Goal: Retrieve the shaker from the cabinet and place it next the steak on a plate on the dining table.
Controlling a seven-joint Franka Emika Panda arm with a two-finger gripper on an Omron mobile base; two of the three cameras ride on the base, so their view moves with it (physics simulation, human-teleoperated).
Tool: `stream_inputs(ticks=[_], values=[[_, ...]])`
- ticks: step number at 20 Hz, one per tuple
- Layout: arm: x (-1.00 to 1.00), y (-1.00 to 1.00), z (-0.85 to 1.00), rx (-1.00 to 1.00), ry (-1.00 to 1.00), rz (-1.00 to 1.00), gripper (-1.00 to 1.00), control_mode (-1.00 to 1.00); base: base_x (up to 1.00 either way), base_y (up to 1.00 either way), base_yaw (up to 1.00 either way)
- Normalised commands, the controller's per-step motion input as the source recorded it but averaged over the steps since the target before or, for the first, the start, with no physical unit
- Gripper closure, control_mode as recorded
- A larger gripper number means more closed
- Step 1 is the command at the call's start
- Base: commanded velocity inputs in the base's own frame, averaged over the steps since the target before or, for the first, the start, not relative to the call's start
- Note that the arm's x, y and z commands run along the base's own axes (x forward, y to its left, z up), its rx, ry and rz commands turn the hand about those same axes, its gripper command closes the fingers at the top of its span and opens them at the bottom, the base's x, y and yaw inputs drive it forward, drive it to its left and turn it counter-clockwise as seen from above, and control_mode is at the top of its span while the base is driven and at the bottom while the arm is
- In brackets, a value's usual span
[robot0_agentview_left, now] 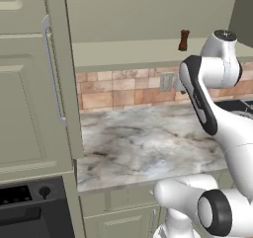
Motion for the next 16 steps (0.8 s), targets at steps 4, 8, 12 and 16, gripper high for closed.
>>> stream_inputs(ticks=[4, 8, 12, 16], values=[[0.00, -0.09, 0.29, -0.08, -0.29, 0.00, -1.00, -1.00, 0.00, 0.00, 0.00], [0.00, -0.06, 0.28, -0.05, -0.32, 0.00, -1.00, -1.00, 0.00, 0.00, 0.00], [0.00, -0.01, 0.40, -0.02, -0.30, 0.00, -1.00, -1.00, 0.00, 0.00, 0.00], [0.00, 0.00, 0.45, -0.01, -0.28, 0.00, -1.00, -1.00, 0.00, 0.00, 0.00]])
